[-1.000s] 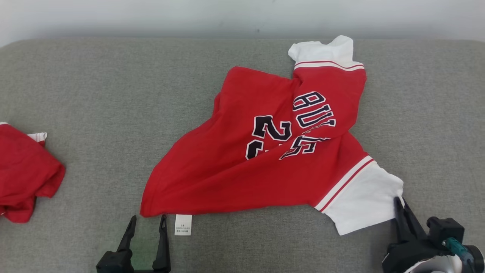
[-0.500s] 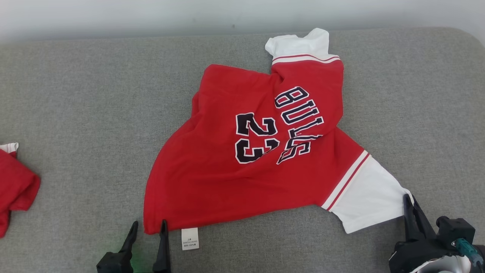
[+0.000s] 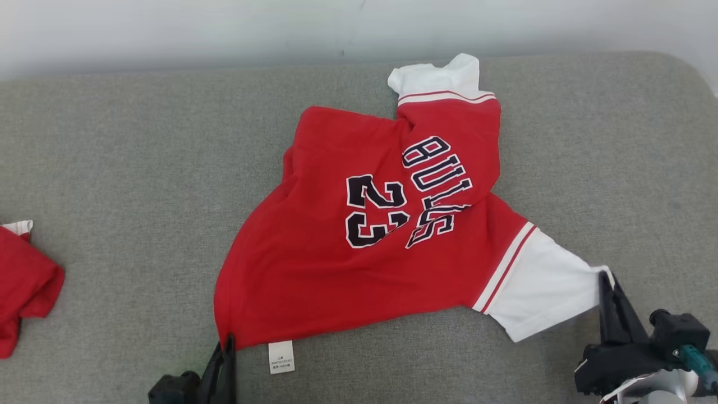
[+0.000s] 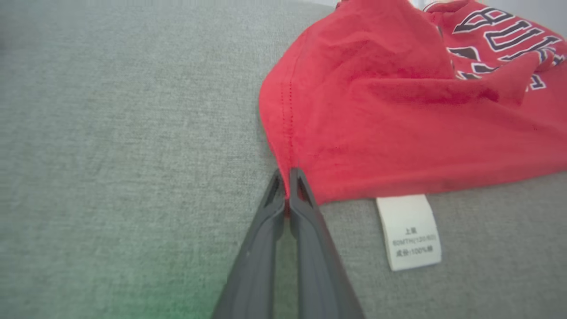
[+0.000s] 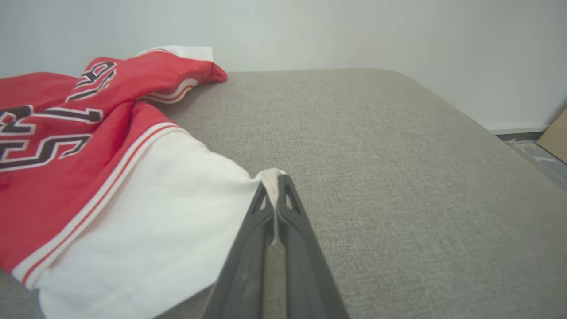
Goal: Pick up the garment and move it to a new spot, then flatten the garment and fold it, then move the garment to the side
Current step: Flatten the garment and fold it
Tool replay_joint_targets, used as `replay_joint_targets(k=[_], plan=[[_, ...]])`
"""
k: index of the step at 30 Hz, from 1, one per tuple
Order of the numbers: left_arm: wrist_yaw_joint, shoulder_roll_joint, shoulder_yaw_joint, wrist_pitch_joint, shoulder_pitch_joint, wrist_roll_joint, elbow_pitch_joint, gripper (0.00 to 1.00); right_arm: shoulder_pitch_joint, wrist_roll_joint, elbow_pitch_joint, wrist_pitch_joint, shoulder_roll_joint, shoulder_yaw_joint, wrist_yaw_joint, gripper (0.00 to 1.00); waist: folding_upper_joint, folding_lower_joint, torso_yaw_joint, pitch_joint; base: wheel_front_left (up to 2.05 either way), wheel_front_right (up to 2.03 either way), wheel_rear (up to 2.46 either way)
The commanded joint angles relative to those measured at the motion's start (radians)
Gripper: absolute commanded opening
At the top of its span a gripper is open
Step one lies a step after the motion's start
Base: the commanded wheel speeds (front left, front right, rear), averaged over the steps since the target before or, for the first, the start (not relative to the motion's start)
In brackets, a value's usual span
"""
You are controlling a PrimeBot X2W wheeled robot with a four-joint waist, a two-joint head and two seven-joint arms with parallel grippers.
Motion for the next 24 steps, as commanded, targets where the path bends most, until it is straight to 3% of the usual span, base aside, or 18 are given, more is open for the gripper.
replay_joint_targets(k=[1,7,11,16,24], plan=[[-0.007,0.002,0.009,0.002,0.009,-0.002,-0.022,0.0,-0.01,0.012,-0.026,0.0,0.009,-0.007,-0.002,0.0,-0.0001,0.0001,0.004,-0.026,0.0,0.0,0.0],[-0.028,0.003,0.071,0.001,-0.012,0.05,-0.157,0.0,-0.044,0.046,-0.115,0.0,0.001,0.017,-0.002,0.0,-0.0001,0.0001,0.009,-0.115,0.0,0.0,0.0],[-0.049,0.037,0.115,0.001,-0.059,0.091,-0.236,0.0,-0.129,0.083,-0.178,0.0,-0.025,0.052,-0.002,0.0,-0.0001,0.0001,0.001,-0.18,0.0,0.0,0.0],[-0.063,0.131,0.114,0.001,-0.191,0.127,-0.301,0.0,-0.3,0.143,-0.222,0.0,-0.081,0.093,-0.002,0.0,-0.0001,0.0001,0.003,-0.225,0.0,0.0,0.0],[-0.066,0.317,0.017,0.001,-0.499,0.148,-0.231,0.0,-0.591,0.159,-0.177,0.0,-0.176,0.207,-0.002,0.0,-0.0001,0.0001,0.01,-0.246,0.0,0.0,0.0]])
